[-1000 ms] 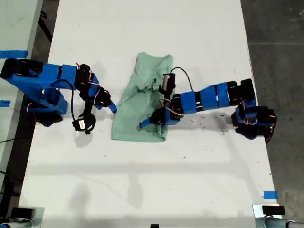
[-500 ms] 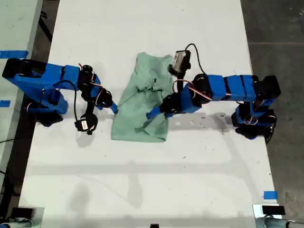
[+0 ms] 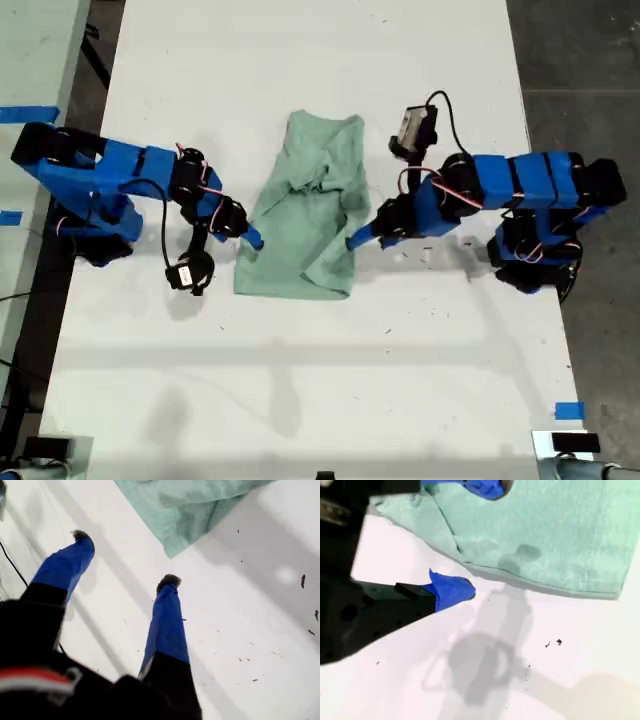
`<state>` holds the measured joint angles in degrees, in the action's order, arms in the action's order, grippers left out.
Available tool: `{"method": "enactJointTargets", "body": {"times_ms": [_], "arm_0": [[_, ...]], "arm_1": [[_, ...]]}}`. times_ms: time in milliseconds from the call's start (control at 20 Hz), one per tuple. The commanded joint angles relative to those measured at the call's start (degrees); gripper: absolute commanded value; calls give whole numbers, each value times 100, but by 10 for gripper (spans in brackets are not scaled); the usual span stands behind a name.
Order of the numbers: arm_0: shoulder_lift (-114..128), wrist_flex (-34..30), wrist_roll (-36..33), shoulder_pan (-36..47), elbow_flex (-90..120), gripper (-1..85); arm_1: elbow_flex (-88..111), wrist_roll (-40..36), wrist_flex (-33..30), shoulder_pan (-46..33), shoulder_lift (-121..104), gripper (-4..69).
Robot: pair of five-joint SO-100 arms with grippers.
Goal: Fold tshirt
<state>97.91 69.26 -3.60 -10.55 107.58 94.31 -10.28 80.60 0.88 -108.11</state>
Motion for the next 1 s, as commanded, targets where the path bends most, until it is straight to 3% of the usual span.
{"method": "enactJointTargets", "body": {"times_ms": [0,100,150,200,250,550,650,800,950], "arm_0": [[-343,-984,220,-132,413,247],[-721,-1617,360,-62,879,245],[-835,-1995,404,-18,1125,193],[-870,-2294,439,9,1310,55],[-861,-2461,448,-9,1362,1],[457,-1169,536,-79,721,1],[773,-1020,439,-26,413,1],[158,105,606,167,-642,1],[-281,-879,334,246,-958,1]], "arm_1": [[-9,70,-281,53,-352,247],[26,88,-316,105,-352,244],[53,105,-325,123,-352,242],[79,132,-325,141,-352,242],[132,158,-325,158,-369,242],[826,325,-659,193,-870,237],[1037,352,-712,185,-1099,234],[1318,413,-729,176,-1362,231],[1529,466,-773,185,-1547,227]]}}
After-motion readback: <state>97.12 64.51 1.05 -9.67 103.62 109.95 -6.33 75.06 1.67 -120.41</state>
